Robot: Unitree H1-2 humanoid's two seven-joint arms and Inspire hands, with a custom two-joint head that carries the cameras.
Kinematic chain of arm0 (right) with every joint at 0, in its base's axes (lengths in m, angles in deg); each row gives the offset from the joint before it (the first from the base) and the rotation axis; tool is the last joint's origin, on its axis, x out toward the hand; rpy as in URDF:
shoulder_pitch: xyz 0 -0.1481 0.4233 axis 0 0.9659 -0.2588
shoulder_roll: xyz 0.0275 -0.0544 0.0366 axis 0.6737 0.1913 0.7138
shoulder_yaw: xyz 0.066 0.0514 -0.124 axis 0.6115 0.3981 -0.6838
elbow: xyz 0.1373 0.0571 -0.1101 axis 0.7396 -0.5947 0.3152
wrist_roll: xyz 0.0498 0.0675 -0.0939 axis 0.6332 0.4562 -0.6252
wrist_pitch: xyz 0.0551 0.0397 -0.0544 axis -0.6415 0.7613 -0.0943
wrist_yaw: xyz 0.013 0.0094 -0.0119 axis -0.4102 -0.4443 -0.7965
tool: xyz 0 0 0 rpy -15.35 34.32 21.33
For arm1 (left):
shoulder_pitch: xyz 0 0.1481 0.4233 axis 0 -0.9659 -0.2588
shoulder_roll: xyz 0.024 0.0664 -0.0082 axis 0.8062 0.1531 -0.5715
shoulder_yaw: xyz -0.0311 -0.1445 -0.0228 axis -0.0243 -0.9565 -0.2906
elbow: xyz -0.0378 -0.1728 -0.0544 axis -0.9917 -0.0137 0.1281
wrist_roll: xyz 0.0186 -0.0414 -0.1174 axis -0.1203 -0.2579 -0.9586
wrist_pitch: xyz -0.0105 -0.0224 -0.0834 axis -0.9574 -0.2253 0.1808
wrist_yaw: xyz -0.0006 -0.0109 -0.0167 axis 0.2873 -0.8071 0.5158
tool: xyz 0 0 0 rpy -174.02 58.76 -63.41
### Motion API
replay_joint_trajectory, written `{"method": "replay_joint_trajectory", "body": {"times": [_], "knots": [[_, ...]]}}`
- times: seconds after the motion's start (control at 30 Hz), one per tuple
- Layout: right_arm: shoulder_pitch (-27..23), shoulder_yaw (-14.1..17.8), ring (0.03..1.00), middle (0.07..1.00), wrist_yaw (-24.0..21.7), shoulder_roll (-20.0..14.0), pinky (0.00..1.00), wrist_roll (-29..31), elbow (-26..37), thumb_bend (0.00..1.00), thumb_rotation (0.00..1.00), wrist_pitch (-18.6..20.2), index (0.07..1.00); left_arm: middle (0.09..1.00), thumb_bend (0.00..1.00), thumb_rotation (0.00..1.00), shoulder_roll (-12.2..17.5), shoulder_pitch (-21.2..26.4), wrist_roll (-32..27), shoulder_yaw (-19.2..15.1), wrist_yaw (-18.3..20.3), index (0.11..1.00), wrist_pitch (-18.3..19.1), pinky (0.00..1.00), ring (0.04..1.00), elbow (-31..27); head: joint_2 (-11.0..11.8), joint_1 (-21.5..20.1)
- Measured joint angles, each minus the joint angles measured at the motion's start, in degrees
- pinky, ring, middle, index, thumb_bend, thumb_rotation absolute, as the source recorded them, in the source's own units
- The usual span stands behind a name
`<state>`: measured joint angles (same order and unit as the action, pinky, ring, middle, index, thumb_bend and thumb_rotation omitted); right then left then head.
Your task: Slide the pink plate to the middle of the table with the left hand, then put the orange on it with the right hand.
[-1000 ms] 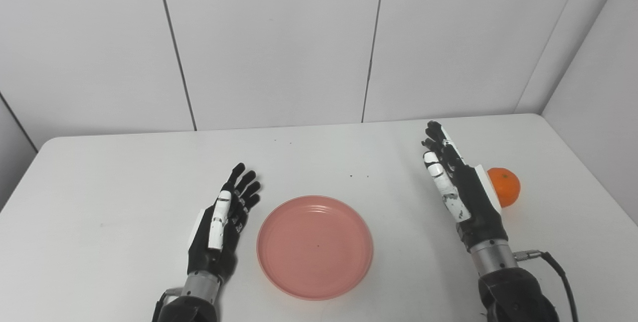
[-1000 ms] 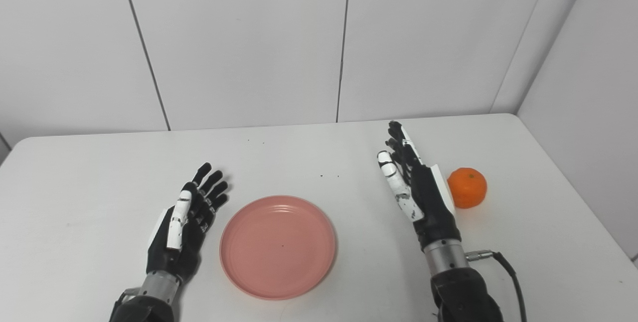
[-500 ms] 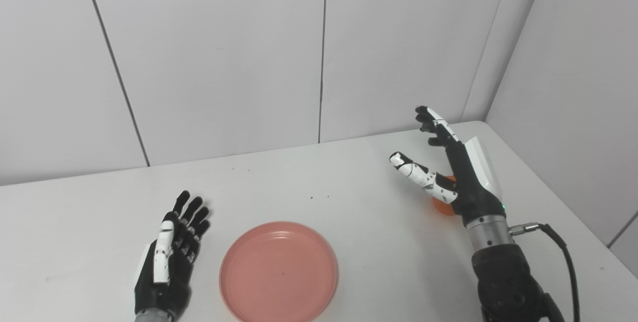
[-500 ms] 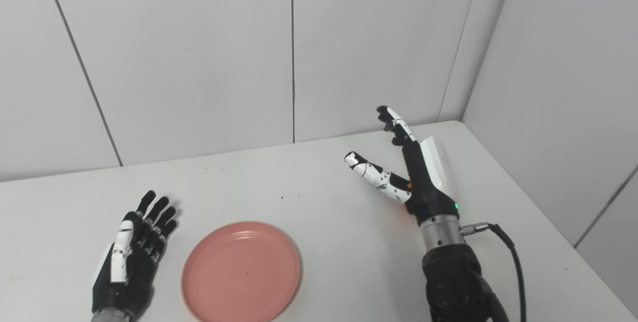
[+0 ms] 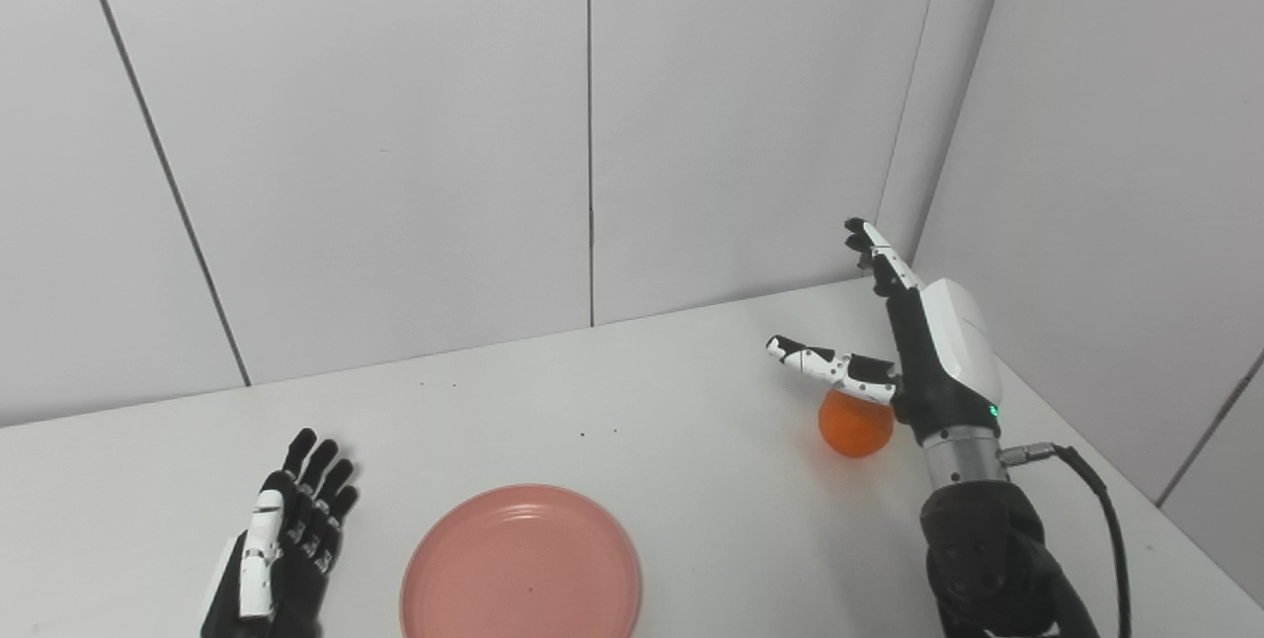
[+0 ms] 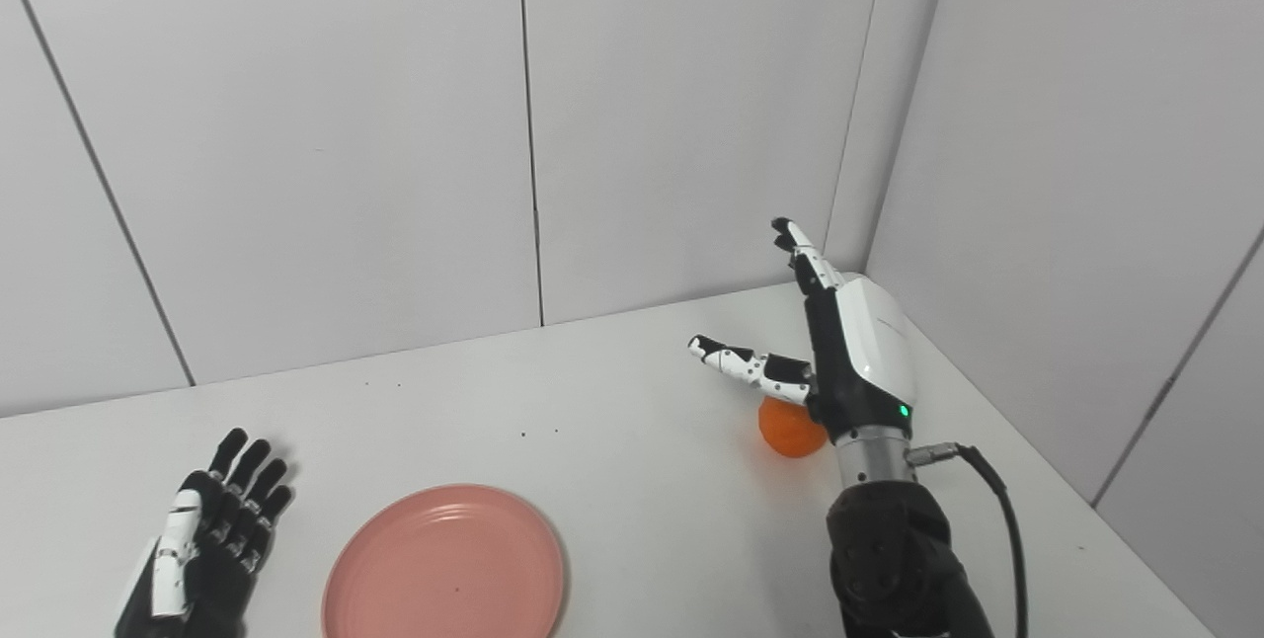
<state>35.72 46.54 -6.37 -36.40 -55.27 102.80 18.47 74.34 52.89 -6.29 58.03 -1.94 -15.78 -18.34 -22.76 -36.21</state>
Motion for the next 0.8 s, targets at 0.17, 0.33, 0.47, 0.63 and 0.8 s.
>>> {"method": "replay_joint_trajectory", "body": {"times": [0.17, 0.33, 0.47, 0.63, 0.8], "knots": [[1.02, 0.00, 0.845, 0.895, 0.03, -0.53, 0.73, -0.99, -1.80, 0.84, 0.44, 0.11, 0.916, 0.994, 0.30, 1.00, 0.02, 0.03, -0.26, -0.19, 0.43, 0.996, 0.04, 1.00, 0.982, 0.04, -0.53, -0.44], [1.17, -0.29, 0.848, 0.910, -0.64, -0.51, 0.71, -2.15, -3.60, 0.85, 0.44, 1.99, 0.932, 0.997, 0.30, 1.00, 0.11, 0.03, -0.84, -0.42, 0.62, 0.998, 0.52, 1.00, 0.984, -0.04, -1.32, -1.58], [1.32, -0.63, 0.862, 0.933, -2.13, -0.51, 0.71, -2.43, -5.34, 0.85, 0.44, 5.08, 0.952, 0.996, 0.31, 1.00, 0.69, 0.05, -0.87, -0.48, 1.04, 0.995, 0.54, 1.00, 0.982, 0.00, -1.76, -1.23], [1.86, -1.16, 0.854, 0.938, -4.12, -0.55, 0.69, -1.55, -6.33, 0.88, 0.45, 6.66, 0.956, 0.991, 0.31, 1.00, 0.76, 0.05, -1.22, -1.00, 0.90, 0.988, 0.79, 1.00, 0.978, -0.22, -2.28, -1.23], [1.79, -2.21, 0.859, 0.945, -5.12, -0.65, 0.67, -1.73, -8.08, 0.90, 0.46, 7.74, 0.968, 0.986, 0.30, 1.00, 1.08, -0.05, -1.25, -0.99, 0.91, 0.984, 0.93, 0.99, 0.968, -0.59, -2.81, -1.05]]}}
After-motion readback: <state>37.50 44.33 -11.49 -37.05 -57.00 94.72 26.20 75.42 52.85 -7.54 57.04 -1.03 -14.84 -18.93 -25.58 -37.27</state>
